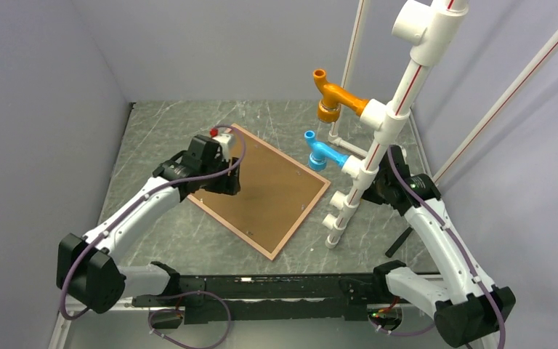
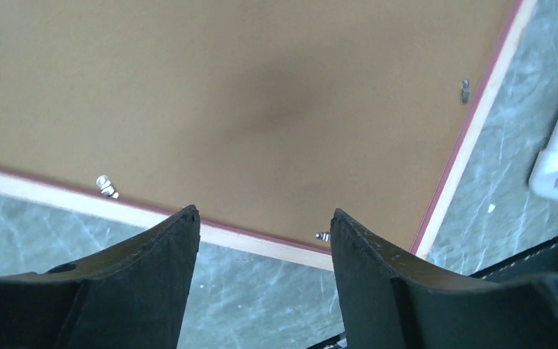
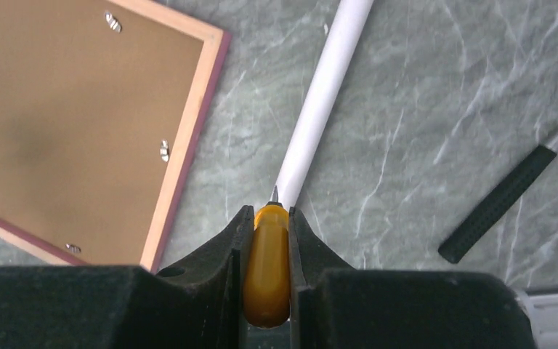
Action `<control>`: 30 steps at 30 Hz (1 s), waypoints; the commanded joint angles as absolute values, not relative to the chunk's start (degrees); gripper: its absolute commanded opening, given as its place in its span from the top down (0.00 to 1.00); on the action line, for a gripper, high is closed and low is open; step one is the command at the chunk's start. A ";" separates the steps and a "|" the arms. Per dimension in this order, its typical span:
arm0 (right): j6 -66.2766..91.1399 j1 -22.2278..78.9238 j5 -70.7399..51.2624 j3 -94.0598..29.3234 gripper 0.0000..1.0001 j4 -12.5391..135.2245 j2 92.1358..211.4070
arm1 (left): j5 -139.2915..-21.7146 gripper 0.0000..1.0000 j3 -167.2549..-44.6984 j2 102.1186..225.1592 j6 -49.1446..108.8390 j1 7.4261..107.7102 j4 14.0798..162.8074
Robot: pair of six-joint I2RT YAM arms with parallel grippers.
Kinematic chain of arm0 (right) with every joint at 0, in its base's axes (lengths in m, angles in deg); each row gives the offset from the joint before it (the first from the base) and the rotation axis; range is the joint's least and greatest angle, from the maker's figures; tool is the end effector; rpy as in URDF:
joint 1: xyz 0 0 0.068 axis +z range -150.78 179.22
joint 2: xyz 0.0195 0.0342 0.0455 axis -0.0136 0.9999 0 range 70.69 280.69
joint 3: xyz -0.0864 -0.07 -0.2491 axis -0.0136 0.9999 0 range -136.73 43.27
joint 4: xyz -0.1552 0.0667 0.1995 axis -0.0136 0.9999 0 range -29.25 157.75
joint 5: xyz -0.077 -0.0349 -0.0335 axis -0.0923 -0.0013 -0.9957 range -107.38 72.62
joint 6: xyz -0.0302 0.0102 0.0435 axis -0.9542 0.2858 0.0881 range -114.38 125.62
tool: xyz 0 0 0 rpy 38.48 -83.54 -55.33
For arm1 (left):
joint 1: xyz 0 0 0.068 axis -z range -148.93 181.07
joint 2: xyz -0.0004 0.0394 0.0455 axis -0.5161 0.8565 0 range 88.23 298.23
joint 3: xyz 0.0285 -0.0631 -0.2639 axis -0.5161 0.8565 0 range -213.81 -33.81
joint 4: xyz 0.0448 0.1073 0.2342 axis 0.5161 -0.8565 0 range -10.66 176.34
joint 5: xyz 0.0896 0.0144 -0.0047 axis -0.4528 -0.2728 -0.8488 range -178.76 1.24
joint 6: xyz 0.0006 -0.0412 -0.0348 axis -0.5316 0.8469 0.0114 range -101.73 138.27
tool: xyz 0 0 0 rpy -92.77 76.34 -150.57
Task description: Take the photo out of the frame
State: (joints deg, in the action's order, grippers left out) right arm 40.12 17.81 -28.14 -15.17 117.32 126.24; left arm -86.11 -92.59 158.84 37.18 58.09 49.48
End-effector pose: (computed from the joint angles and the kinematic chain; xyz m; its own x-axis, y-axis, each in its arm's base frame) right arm 0.1697 0.0501 0.3156 -0.7475 0.3357 -0.5732 0.2609 0.9419 0.2115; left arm 0.2280 -0.1180 0.2888 -0.7889 0.0388 -0.6133 0.2381 0.9393 -0.2469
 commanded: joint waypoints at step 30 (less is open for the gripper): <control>32.55 12.13 -18.49 -9.95 1.00 110.65 121.54 | -115.60 0.59 -106.08 194.48 63.12 97.60 59.06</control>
State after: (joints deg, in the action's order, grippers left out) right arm 33.43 12.39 -19.90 -10.27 112.10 121.72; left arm -108.58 -103.15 193.48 58.98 97.17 61.94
